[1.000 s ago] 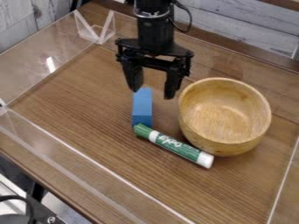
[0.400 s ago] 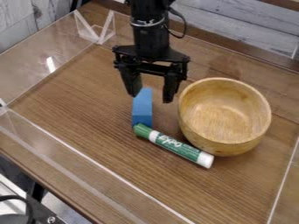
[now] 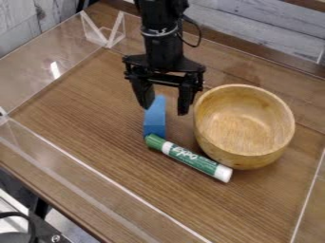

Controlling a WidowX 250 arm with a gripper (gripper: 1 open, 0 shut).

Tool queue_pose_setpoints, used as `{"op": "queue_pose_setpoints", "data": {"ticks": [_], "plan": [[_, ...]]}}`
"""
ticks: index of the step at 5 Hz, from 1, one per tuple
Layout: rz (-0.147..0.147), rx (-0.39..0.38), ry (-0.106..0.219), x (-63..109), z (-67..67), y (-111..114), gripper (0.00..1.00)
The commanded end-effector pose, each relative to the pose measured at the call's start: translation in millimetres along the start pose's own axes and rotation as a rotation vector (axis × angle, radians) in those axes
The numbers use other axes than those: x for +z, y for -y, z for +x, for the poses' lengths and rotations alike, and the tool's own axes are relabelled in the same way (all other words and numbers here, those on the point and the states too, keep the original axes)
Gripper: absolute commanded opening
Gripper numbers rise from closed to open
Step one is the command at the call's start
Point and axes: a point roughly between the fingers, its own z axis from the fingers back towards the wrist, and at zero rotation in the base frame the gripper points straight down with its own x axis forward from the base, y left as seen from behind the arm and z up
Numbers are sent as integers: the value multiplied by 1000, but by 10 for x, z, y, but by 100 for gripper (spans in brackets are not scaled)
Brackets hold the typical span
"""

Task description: Put the blue block in the brown bowl

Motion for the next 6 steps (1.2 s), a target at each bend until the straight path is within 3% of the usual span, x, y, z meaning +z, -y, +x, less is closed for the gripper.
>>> {"op": "queue_pose_setpoints", "data": {"ticks": [1,6], "plan": [[-6,13,45,51,62,-21,100],[7,9,99,-51,130,-49,100]]}}
